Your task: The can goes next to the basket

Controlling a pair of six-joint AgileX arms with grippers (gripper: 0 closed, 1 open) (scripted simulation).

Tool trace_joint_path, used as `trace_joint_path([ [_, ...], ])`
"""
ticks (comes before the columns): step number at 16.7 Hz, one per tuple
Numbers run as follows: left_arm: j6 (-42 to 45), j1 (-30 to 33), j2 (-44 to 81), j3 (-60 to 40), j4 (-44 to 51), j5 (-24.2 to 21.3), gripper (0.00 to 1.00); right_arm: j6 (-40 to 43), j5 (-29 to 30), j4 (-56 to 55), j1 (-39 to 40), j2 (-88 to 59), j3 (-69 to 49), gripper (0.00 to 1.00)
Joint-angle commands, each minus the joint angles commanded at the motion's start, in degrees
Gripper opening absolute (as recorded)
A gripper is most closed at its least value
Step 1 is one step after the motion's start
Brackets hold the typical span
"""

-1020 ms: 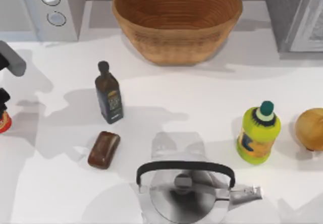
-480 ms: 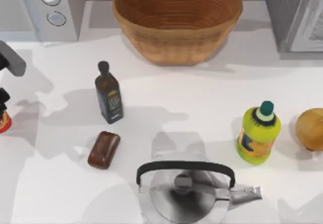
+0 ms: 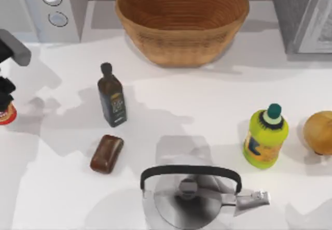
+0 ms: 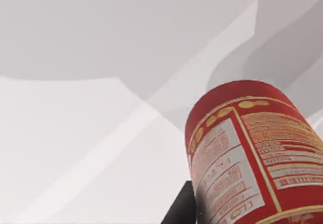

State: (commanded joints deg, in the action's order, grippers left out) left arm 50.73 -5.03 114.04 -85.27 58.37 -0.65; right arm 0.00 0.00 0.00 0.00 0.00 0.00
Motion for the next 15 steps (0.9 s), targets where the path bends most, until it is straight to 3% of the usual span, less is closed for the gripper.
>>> trace_joint_path([
  [6,-19.73,11.44,1.42,-18.58,6.95,-2.28,0.00,0.00,0.00,0.00,0.00,0.00,0.00,1.00],
  [15,-69.19,37.42,15.83,-43.39,20.06,-3.78,0.00,0.00,0.00,0.00,0.00,0.00,0.00,1.00],
])
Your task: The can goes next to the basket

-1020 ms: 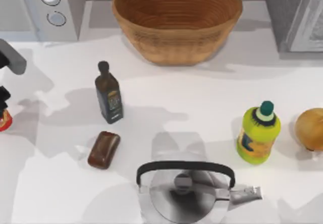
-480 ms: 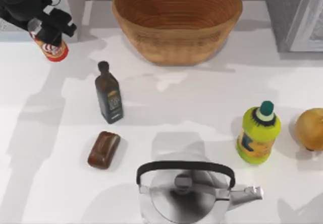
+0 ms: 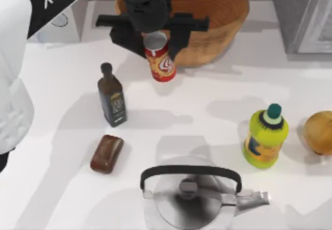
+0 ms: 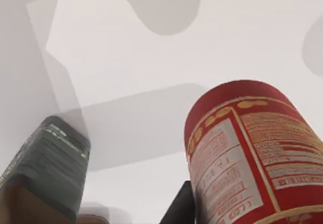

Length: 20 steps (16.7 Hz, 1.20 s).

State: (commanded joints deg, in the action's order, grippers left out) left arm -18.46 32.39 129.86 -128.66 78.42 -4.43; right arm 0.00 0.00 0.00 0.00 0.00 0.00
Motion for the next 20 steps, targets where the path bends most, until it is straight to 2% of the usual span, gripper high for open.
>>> trace_joint_path([
  [4,-16.86,8.44,8.75,-4.60,2.59,1.89,0.00,0.00,0.00,0.00,0.00,0.00,0.00,1.00],
  [7,-23.36,11.87,13.02,-6.24,3.04,3.49,0.00,0.00,0.00,0.00,0.00,0.00,0.00,1.00],
  [15,-24.35,11.97,14.17,-6.64,3.25,3.64,0.00,0.00,0.00,0.00,0.00,0.00,0.00,1.00],
  [20,-23.32,10.38,14.97,-6.39,5.10,1.37,0.00,0.00,0.00,0.00,0.00,0.00,0.00,1.00],
])
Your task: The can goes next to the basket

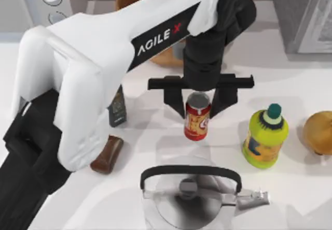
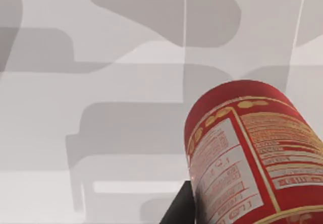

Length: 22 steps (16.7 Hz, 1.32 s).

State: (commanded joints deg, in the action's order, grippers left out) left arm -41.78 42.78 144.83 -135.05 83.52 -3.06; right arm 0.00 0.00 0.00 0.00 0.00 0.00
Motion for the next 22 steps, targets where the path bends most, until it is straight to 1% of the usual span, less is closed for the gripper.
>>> trace_joint_path([
  [2,-0.35,0.19,-0.26,0.83,-0.75,-0.05,0.00,0.00,0.00,0.00,0.00,0.00,0.00,1.00],
  [6,-1.31,2.15,-1.26,2.09,-4.02,2.49,0.00,0.00,0.00,0.00,0.00,0.00,0.00,1.00],
  [10,-1.32,2.20,-1.27,2.11,-4.08,2.55,0.00,0.00,0.00,0.00,0.00,0.00,0.00,1.00],
  [22,-1.32,2.20,-1.27,2.11,-4.08,2.55,0.90,0.00,0.00,0.00,0.00,0.00,0.00,1.00],
])
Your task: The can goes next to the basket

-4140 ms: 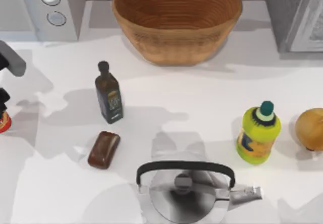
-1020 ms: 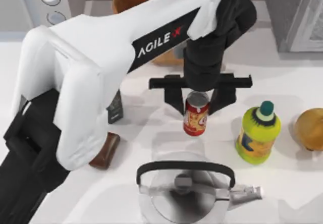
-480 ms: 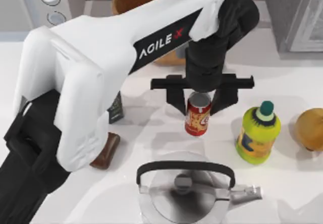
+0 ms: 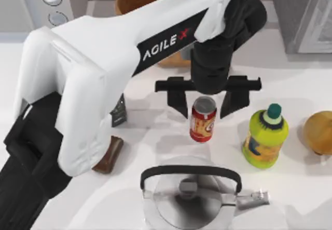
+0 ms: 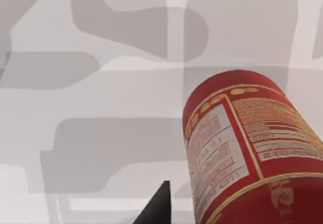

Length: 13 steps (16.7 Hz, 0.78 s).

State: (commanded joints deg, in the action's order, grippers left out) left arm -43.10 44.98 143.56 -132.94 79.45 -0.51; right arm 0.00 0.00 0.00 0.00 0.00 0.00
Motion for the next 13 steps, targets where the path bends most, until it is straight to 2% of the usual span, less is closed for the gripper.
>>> trace_joint_path([
  [1,0.00,0.00,0.00,0.00,0.00,0.00,0.98,0.00,0.00,0.00,0.00,0.00,0.00,1.00],
  [2,0.00,0.00,0.00,0.00,0.00,0.00,1.00,0.00,0.00,0.00,0.00,0.00,0.00,1.00],
  [13,-0.19,-0.86,0.52,-2.28,1.92,0.07,1.00,0.00,0.00,0.00,0.00,0.00,0.00,1.00],
])
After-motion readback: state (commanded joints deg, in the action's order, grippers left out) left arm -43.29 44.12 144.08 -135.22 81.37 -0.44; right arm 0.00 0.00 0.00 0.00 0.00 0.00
